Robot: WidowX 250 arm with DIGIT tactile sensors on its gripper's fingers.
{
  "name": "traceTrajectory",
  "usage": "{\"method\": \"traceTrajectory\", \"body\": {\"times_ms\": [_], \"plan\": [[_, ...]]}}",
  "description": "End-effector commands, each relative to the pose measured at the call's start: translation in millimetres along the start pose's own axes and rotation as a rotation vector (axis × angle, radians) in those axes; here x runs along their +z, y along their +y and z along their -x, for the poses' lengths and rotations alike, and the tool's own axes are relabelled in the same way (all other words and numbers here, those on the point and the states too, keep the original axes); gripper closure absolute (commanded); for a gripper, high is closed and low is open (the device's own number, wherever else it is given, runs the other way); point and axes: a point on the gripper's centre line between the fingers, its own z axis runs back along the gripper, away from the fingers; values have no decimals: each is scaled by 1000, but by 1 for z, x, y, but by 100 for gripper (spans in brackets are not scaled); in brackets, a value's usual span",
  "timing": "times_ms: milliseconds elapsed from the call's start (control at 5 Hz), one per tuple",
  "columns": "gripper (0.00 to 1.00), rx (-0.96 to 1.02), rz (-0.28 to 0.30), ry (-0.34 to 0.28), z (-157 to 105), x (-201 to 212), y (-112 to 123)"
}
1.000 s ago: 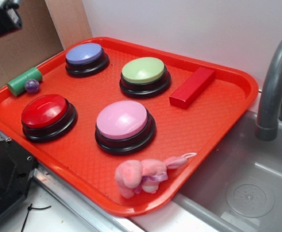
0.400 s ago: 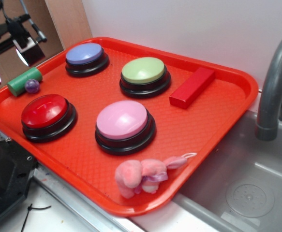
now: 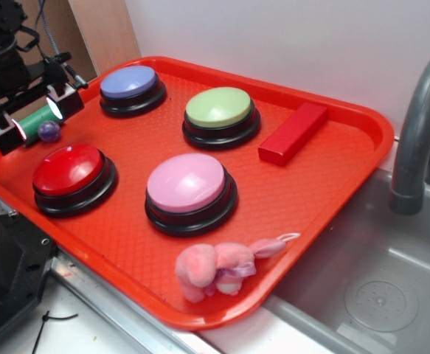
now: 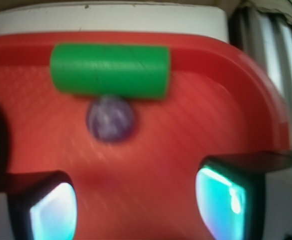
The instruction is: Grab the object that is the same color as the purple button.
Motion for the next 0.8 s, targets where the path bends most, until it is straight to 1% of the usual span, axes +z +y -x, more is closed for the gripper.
{"method": "traceTrajectory", "body": {"times_ms": [0, 200, 400, 600], "plan": [[0, 59, 20, -102, -21, -9, -9], [0, 61, 10, -116, -24, -17, -11], [74, 65, 6, -113, -23, -23, -11], [100, 61, 2, -104, -23, -25, -9]]}}
